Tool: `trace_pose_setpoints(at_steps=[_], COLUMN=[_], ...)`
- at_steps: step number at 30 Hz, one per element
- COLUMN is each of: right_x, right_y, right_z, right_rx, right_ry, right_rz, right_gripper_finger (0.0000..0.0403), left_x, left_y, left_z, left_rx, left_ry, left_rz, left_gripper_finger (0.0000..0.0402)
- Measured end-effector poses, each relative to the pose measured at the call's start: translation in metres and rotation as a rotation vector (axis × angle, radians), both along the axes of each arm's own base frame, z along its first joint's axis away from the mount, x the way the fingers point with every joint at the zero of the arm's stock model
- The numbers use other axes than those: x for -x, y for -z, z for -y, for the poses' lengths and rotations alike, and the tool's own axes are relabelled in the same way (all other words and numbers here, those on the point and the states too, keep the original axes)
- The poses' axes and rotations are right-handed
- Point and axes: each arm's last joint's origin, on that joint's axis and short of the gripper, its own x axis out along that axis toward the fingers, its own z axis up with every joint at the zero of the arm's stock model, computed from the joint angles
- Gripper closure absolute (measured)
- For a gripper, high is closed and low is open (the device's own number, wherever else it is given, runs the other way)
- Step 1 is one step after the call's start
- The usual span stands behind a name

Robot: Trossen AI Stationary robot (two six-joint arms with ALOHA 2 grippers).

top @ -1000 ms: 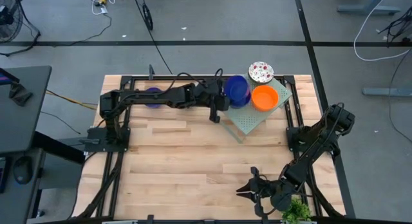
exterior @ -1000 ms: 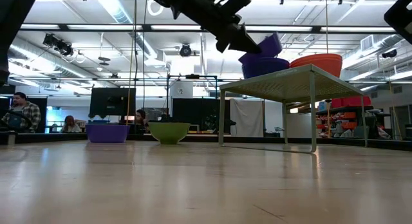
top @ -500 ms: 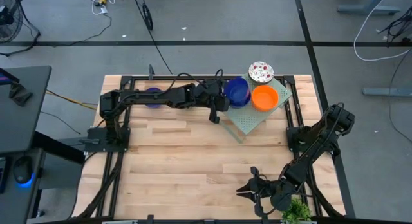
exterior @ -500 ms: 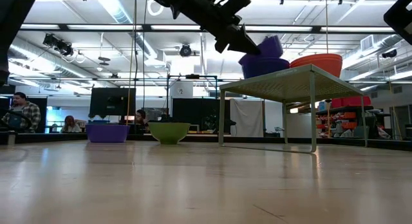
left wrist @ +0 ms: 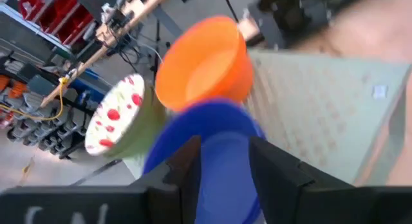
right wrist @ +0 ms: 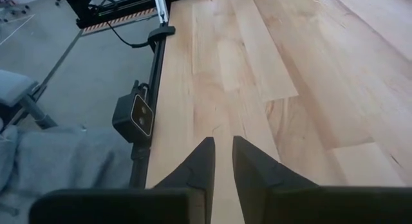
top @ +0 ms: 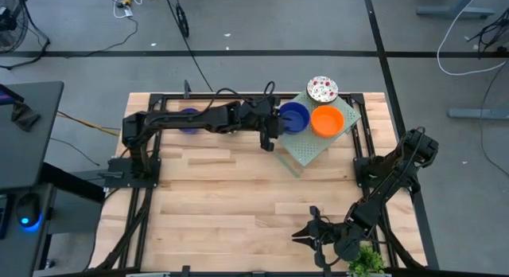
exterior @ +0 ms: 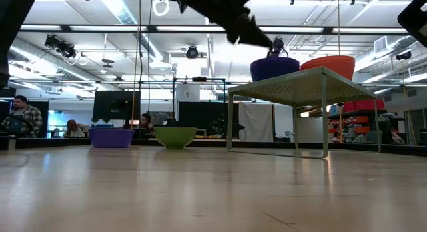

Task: Pick & Place Mini bowls
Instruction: Stack the white patterned bowl on the white patterned bowl on the shelf

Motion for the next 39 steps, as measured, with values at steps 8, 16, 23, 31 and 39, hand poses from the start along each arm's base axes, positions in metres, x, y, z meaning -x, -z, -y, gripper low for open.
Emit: trace_pose_setpoints(at_steps=[8,16,23,31,39], right_x=[0.0,0.001,0.001,0.001,0.0], right_y=[0.001,0.002,0.002,0.003,0.002], right_z=[0.0,0.001,0.001,0.002,0.003], right_rx=[0.029,0.039,0.041,0.052,0.076], right_ry=[-0.012,-0.012,-0.011,-0.009,0.007], right_rz=[-0.002,-0.009,-0.012,-0.014,-0.002], right_gripper_finger=[0.0344,0.0344,0.0344,0.0344,0.0344], left_x=[0.01,0.07,0.112,0.149,0.175], left_y=[-0.063,-0.088,-0.06,0.025,0.11], left_z=[0.035,0.047,0.025,0.002,-0.017], left_rx=[-0.007,0.137,0.359,0.381,0.423], left_ry=[-0.086,-0.265,-0.386,-0.402,-0.442], left_rz=[-0.092,-0.509,-0.66,-0.55,-0.36], left_gripper_finger=[0.0266,0.0287,0.0303,0.031,0.0303])
